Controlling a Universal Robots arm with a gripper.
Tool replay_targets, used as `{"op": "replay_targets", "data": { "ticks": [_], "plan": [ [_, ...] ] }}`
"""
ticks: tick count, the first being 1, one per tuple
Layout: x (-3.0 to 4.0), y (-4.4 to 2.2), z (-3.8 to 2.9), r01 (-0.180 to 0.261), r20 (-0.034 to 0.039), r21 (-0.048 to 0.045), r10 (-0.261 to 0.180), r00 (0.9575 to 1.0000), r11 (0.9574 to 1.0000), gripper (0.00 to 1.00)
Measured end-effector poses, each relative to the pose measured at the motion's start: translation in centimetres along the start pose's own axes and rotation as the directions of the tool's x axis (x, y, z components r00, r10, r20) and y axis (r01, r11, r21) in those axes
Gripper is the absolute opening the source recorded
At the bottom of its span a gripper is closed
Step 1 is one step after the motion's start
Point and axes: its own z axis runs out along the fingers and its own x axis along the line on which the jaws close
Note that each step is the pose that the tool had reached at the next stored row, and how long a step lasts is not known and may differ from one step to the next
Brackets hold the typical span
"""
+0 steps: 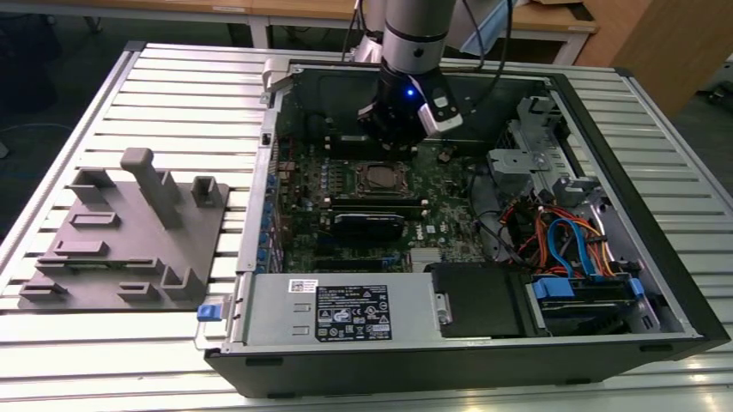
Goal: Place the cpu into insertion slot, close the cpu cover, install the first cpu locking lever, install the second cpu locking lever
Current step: 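Install the second cpu locking lever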
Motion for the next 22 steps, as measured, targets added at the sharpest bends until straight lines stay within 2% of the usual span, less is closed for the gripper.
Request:
{"op": "replay_targets", "data": {
  "ticks": [4, 11, 14, 22],
  "plan": [
    [-0.01, -0.11, -0.07, 0.000, 0.0000, 0.0000, 0.000, 1.0000, 1.0000, 0.10],
    [-0.03, -1.01, -0.07, 0.000, 0.0000, 0.0000, 0.000, 1.0000, 1.0000, 0.10],
    [-0.03, -1.18, -0.08, 0.000, 0.0000, 0.0000, 0.000, 1.0000, 1.0000, 0.10],
    [-0.04, -1.17, -0.92, 0.000, 0.0001, -0.0002, 0.000, 1.0000, 1.0000, 0.10]
  ]
}}
